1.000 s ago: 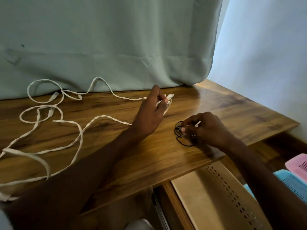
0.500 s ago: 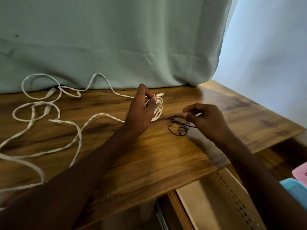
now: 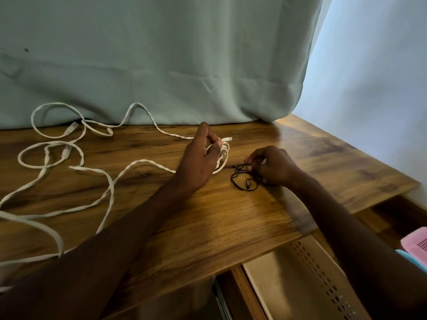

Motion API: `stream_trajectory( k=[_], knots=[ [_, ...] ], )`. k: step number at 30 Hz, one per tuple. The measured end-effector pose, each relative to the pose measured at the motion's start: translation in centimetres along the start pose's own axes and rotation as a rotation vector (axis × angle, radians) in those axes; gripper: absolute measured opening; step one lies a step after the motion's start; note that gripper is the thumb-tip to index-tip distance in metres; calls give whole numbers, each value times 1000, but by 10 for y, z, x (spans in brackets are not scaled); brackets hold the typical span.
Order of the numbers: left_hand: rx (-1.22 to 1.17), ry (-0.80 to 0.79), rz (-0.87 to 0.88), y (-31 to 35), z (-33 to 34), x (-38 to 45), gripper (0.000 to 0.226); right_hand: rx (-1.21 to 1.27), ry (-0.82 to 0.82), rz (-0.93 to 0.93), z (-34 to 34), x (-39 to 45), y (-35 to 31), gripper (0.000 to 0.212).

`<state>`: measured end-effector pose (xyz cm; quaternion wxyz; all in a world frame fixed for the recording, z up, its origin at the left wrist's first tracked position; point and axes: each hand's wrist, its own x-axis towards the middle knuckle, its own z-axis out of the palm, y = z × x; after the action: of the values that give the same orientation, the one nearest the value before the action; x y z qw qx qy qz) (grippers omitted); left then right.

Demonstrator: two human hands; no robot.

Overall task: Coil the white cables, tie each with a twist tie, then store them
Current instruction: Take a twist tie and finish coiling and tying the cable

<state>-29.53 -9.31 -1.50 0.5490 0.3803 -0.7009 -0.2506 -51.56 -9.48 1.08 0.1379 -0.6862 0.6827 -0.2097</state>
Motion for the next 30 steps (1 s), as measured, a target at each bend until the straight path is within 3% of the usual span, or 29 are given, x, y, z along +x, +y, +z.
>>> stream_trajectory(
  k=[2,5,10,13,16,21,25,27,30],
  knots=[
    [-5,-9,-8,-1,0,0,7,-52,1,-19,-1,7,-4,2],
    [-28,-50,-3,-3,-1,1,7,-26,27,-33,-7,8,-9,7],
    [125,-212,167,1,-2,-5,8,275,309,-169,-18,-2,-20,15],
    [125,-223,176,4,0,-8,12,447,437,-155,-26,-4,-26,11],
    [202,-262,204,3,-4,-5,27,733,346,-88,-38,-7,-29,13],
    [573,-448,340,11,-2,-7,58,1019,123,30,-51,-8,-37,18],
    [860,-522,324,15,9,-13,65,941,-21,51,-52,-7,-42,19],
    [915,-537,336,15,10,-14,64,892,-3,47,-50,-8,-42,20],
    [854,-457,269,15,8,-12,54,939,150,30,-44,-11,-41,23]
  ],
)
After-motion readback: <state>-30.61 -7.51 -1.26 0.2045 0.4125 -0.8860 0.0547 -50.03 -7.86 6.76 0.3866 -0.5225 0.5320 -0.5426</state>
